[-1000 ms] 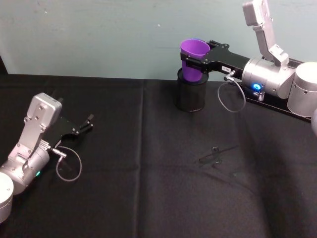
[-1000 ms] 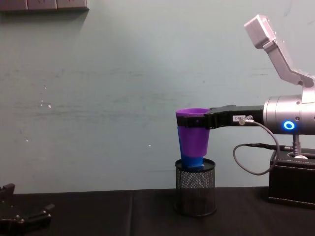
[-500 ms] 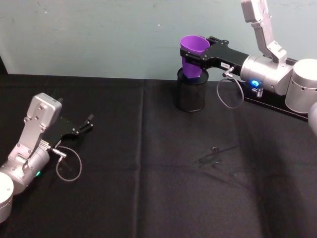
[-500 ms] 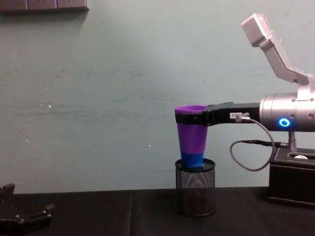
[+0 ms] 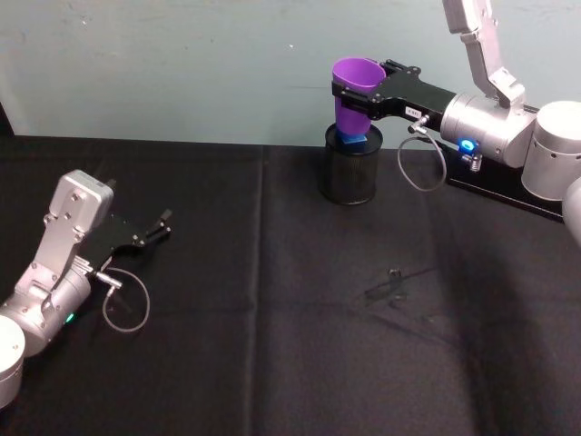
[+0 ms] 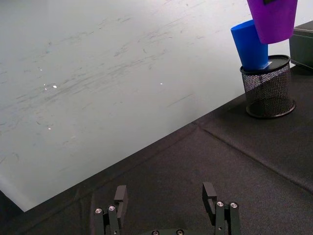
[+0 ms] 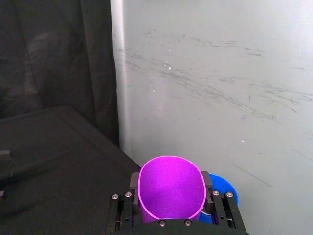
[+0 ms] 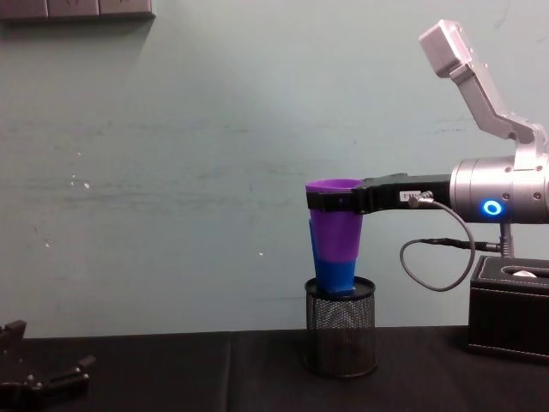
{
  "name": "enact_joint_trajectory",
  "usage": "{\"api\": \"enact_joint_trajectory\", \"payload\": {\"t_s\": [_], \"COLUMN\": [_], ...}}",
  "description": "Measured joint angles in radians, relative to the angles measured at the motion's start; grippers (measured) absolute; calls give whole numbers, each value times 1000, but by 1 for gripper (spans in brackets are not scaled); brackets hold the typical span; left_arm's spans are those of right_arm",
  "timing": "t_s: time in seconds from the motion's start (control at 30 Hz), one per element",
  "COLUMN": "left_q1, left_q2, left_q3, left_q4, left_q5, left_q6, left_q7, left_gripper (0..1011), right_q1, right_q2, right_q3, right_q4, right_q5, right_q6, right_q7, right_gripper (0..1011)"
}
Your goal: Pick up one cup with a gripper and tap it against the other cup.
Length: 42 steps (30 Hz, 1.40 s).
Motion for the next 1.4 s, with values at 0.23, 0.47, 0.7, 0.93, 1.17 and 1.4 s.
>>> {"api": "enact_joint_trajectory", "payload": {"t_s": [0.23,0.47,0.7,0.93,1.17,1.4], "left_q1": [0,0,0,0,0,0], "left_q2": [0,0,0,0,0,0], "left_q3": [0,0,0,0,0,0], "left_q4": [0,0,0,0,0,0], "left_q5": [0,0,0,0,0,0], "left_q6": [0,0,0,0,0,0], "left_q7": [0,0,0,0,0,0], "left_gripper": [1005,1005,1005,1005,1005,1005], "right_q1": [8,13,18,22,26,35], "right_q2": [-8,-14,-22,-27,-31,-36], "right_q3": [6,12,18,26,33,40], "right_q4": [20,31,43,56,67,90], "right_q5": [-9,-17,-25,-29,-34,-38], "right_q6": [-4,-5,-7,-12,-17,-30], "right_q7": [4,5,4,2,1,5], "right_gripper": [724,724,724,724,724,724]}}
